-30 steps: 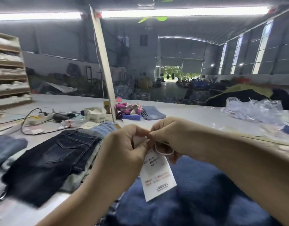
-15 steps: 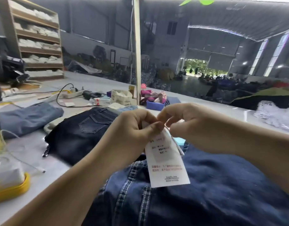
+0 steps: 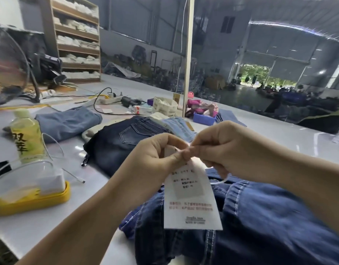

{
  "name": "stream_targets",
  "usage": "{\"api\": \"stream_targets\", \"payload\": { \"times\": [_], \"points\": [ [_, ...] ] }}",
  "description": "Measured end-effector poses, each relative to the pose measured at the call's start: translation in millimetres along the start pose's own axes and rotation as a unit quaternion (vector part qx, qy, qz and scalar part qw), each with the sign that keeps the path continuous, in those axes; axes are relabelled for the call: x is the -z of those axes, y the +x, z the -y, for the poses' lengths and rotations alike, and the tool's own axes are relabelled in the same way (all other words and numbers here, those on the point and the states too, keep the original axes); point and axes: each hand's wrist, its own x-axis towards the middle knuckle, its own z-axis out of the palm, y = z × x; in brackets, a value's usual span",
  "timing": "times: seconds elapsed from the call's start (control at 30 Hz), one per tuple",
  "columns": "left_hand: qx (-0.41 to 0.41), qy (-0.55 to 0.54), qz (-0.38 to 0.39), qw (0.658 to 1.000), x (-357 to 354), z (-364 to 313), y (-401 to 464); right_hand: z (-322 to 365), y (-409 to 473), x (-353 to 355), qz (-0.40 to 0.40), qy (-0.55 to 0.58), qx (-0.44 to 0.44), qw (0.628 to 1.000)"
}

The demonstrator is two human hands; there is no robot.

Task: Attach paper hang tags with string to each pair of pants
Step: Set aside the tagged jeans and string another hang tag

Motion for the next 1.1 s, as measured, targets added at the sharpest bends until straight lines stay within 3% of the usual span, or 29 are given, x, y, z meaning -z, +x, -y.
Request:
{"api": "stream_targets", "payload": {
  "times": [0.13,0.4,0.7,0.93,1.03,1.1],
  "points": [
    [0.012,-0.03,-0.013,0.999,-8,21,-18,-9,-6,-4,-0.019,0.063,-0.058,0.996],
    [-0.022,0.043,-0.021,0.999,-26,26,-26,-5,-15,-13,-0.014,-0.027,-0.055,0.998],
    [-0.009,0.032,-0.018,0.999,-31,22,-28,-2,-17,-19,-0.043,-0.021,-0.068,0.997],
    [-0.018,0.039,0.001,0.999,-33,20,-30,-4,-14,-25,-0.069,-0.096,-0.06,0.991],
    [-0.007,-0.01,0.03,0.999,-31,18,-29,-5,-14,-28,-0.078,-0.107,-0.056,0.99],
    [0.053,-0.117,0.058,0.99,-27,15,-24,-3,-15,-29,-0.077,-0.111,-0.047,0.99]
  ]
}}
